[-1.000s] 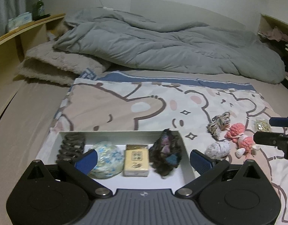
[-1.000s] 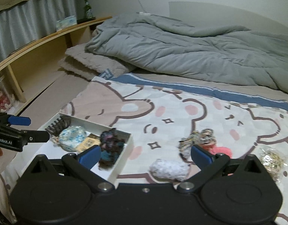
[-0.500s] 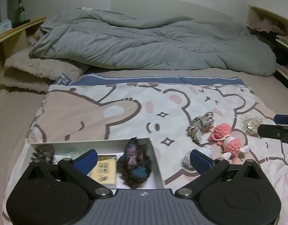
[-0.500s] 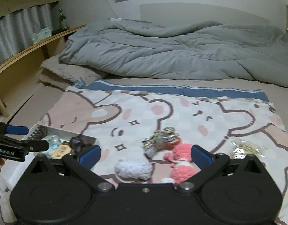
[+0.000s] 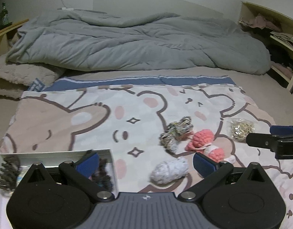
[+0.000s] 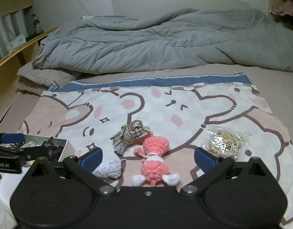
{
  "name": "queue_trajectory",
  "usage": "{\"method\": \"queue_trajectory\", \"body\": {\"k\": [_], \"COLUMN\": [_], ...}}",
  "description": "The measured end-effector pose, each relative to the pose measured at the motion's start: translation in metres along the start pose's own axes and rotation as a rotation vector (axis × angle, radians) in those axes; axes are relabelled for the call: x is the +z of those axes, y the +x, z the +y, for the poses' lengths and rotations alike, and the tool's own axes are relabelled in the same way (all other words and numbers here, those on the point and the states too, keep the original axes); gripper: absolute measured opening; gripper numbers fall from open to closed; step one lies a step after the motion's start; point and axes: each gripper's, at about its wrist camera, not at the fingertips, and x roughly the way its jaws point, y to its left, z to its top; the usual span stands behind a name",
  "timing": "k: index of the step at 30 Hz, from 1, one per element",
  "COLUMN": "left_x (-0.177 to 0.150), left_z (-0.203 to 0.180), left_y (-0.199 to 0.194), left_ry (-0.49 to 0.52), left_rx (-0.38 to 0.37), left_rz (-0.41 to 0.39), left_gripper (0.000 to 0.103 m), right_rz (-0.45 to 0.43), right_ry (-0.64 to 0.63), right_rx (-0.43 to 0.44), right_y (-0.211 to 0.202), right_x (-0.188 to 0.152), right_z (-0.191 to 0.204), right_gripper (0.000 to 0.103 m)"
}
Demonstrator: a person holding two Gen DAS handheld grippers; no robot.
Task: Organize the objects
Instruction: 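Move both tools from the box toward the white yarn ball and pink doll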
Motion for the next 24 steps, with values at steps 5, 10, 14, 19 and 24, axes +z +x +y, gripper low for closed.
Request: {"method": "queue_trajectory", "body": {"k": [5, 10, 14, 19, 24], "left_x": [-0.001, -0.008, -0.015, -0.021, -0.023], "left_z": [-0.014, -0.029, -0.040, -0.047, -0.044], "left_y": [0.019, 0.041, 0.059, 0.077, 0.093], "left_ry": [-0.029, -0.031, -0.043, -0.065, -0.126], "left_rx": [-0.019, 0.003, 0.020, 0.071, 0.085], "left_rz": [0.014, 0.011, 0.033, 0.043, 0.060], "left_gripper": [0.103, 0.103, 0.103, 0.103, 0.103], "right_rz": [-0.014, -0.004, -0.006, -0.047, -0.016], "right_ry": [-0.004, 0.027, 0.085, 0.064, 0.024], "right_rx": [-0.049, -0.065, -0.036, -0.027, -0.021], "right_y": [0.004, 0.014, 0.022, 0.030, 0.046], "right_x": [0.000, 0.004, 0.005, 0.007, 0.008], "right_z": [-0.003, -0.008, -0.015, -0.009, -0.001], "right_gripper": [0.103, 0.103, 0.103, 0.103, 0.103]}}
